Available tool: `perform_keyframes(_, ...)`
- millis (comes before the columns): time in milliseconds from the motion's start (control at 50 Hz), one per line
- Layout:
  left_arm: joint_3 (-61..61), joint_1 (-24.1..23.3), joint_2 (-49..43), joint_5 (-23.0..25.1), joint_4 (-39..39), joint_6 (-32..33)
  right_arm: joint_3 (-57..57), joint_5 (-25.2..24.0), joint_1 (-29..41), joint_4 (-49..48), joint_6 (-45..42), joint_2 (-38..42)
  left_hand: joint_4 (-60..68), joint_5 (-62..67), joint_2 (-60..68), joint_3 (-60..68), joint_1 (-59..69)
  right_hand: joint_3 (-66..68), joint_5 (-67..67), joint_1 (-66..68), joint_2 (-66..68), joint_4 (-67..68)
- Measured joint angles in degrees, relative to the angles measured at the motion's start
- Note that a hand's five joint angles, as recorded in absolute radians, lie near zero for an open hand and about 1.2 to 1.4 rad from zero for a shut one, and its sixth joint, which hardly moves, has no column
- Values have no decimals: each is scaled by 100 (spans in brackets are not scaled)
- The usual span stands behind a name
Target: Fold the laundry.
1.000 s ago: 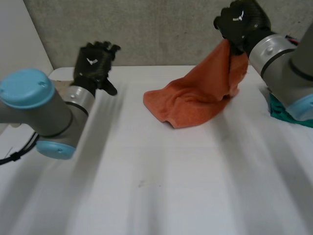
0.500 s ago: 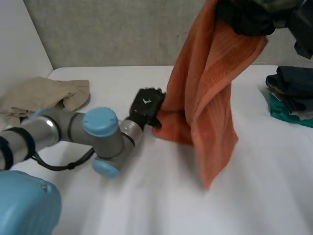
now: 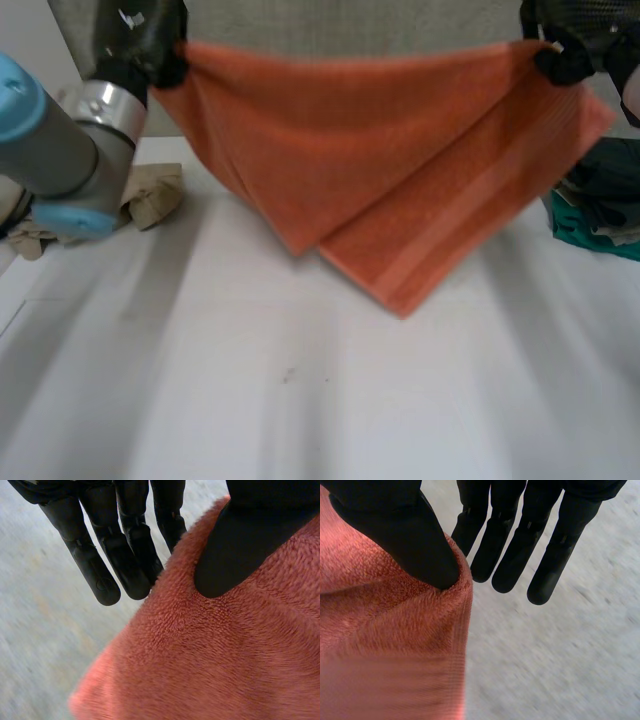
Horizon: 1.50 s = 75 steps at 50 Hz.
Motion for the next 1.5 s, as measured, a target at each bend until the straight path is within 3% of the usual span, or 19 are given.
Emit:
perform_keyframes(200, 1669, 168, -474, -191, 563, -16, -3201, 1669, 361, -141, -47, 1971, 1, 0, 3, 12, 0, 3, 30, 0, 5, 1)
perform_keyframes(300, 1835, 135, -545, -342, 694, -32, -3731, 1862, 526, -312, -40, 2336, 1, 0, 3, 12, 0, 3, 163, 0, 5, 2)
perform_keyframes(460, 349, 116, -136, -295, 684, -10, -2473, 1818, 581, -321, -66, 2255, 1, 0, 4, 12, 0, 3, 189, 0, 5, 2)
perform_keyframes(660, -2830, 118, 700, 118, 492, 105, 378, 1661, 517, -166, -652, 1985, 1, 0, 4, 12, 0, 3, 190, 0, 5, 2)
perform_keyframes(780, -4270, 231, 917, 321, 397, 663, 1779, 1389, 505, -183, -1169, 1884, -276, -116, -263, -244, -193, 3, 190, 0, 44, 2)
perform_keyframes(900, -4606, 416, 883, 280, 367, 1147, 2232, 1182, 448, -247, -1268, 1764, -3027, -2700, -3016, -2934, -2999, 3, 190, 0, 55, 2)
perform_keyframes(1160, -4518, 734, 733, 209, 334, 1200, 2319, 1135, 317, -279, -1233, 1663, -3283, -3004, -3253, -3209, -3013, 4, 191, 0, 55, 2)
perform_keyframes(1340, -4532, 770, 641, 259, -223, 1177, 2312, 1145, 266, -290, -1232, 1657, -3279, -2984, -3253, -3209, -3013, 4, 190, 0, 55, 2)
perform_keyframes(1420, -4493, 877, 583, 292, -449, 1170, 2288, 1149, 257, -293, -1232, 1657, -2216, -1906, -2201, -2172, -1919, 3, 190, 0, 55, 2)
perform_keyframes(1460, -4452, 920, 517, 303, -490, 1165, 2284, 1151, 257, -290, -1230, 1655, -705, -412, -694, -680, -377, 3, 190, 0, 55, 2)
perform_keyframes(1500, -4375, 956, 412, 303, -509, 1162, 2280, 1155, 256, -288, -1228, 1639, -138, 77, -133, -125, -85, 4, 190, 0, 55, 2)
